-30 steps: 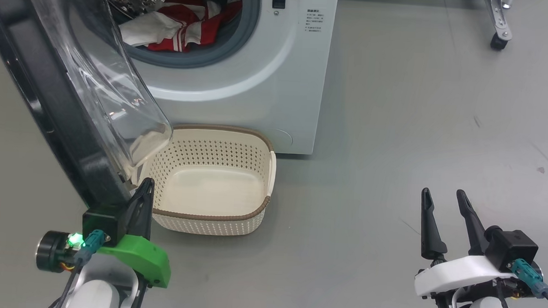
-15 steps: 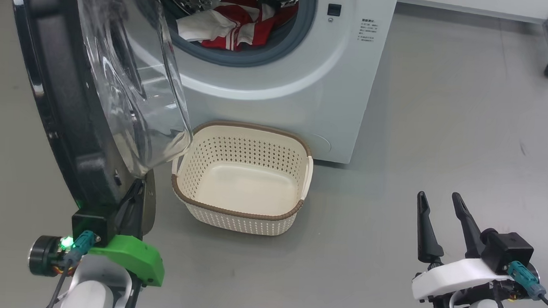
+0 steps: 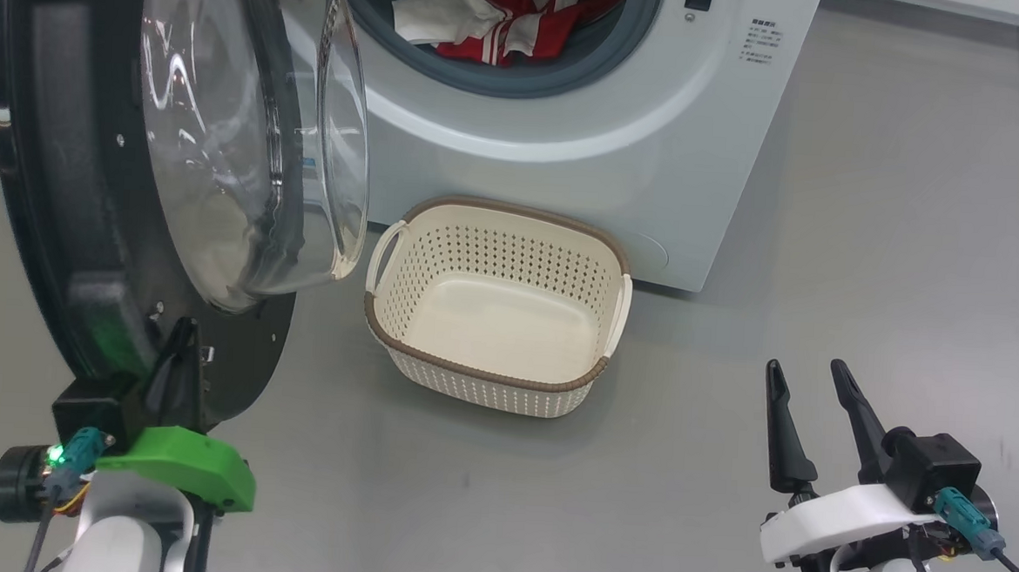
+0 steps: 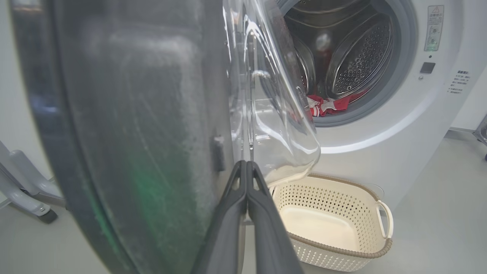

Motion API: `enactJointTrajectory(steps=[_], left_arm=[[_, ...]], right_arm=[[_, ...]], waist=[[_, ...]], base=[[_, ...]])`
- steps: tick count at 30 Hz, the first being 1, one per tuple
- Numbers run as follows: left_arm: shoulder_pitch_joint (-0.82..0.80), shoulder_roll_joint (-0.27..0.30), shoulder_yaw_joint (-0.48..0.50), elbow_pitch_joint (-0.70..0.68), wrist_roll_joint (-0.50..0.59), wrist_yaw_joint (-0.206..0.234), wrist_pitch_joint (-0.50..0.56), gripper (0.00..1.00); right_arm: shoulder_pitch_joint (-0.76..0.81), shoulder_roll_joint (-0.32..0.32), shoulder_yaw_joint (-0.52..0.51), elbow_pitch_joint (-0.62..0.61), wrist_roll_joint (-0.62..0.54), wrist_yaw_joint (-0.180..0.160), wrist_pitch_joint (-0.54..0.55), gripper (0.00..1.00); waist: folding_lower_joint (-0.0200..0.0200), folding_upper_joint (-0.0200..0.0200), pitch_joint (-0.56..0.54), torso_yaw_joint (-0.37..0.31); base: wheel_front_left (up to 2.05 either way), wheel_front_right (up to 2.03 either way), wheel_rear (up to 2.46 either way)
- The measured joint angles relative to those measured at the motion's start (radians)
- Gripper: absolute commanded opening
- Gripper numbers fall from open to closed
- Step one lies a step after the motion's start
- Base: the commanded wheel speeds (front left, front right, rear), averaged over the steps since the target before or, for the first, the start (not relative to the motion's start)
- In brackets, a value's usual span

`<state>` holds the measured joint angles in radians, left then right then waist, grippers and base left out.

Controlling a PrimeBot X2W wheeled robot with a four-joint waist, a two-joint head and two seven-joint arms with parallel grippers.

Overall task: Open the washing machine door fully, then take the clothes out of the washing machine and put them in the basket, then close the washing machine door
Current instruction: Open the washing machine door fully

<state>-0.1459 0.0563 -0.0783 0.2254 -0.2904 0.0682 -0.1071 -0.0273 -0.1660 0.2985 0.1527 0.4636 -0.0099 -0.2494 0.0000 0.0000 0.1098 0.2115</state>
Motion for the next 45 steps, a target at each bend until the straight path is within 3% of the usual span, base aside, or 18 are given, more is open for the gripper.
enactJointTrajectory(steps=[17,27,45], left_arm=[[0.0,0.084,0.171,-0.002,-0.053,0.024,-0.028,0.0],[-0.007,0.128,0.221,0.009,-0.07,0.024,-0.035,0.0],[-0.161,0.198,0.295,0.091,-0.124,0.022,-0.034,0.0]], right_arm=[[-0.027,-0.036,0.016,-0.021,-0.037,0.009,0.016,1.0],[-0.044,-0.06,0.029,-0.049,-0.059,0.009,0.046,1.0],[-0.09,-0.104,0.019,-0.112,-0.079,0.008,0.087,1.0]], waist=[[0.0,0.0,0.101,0.048],[0.0,0.0,0.166,0.057],[0.0001,0.0,0.311,0.06]], base=[[0.0,0.0,0.0],[0.0,0.0,0.0],[0.0,0.0,0.0]])
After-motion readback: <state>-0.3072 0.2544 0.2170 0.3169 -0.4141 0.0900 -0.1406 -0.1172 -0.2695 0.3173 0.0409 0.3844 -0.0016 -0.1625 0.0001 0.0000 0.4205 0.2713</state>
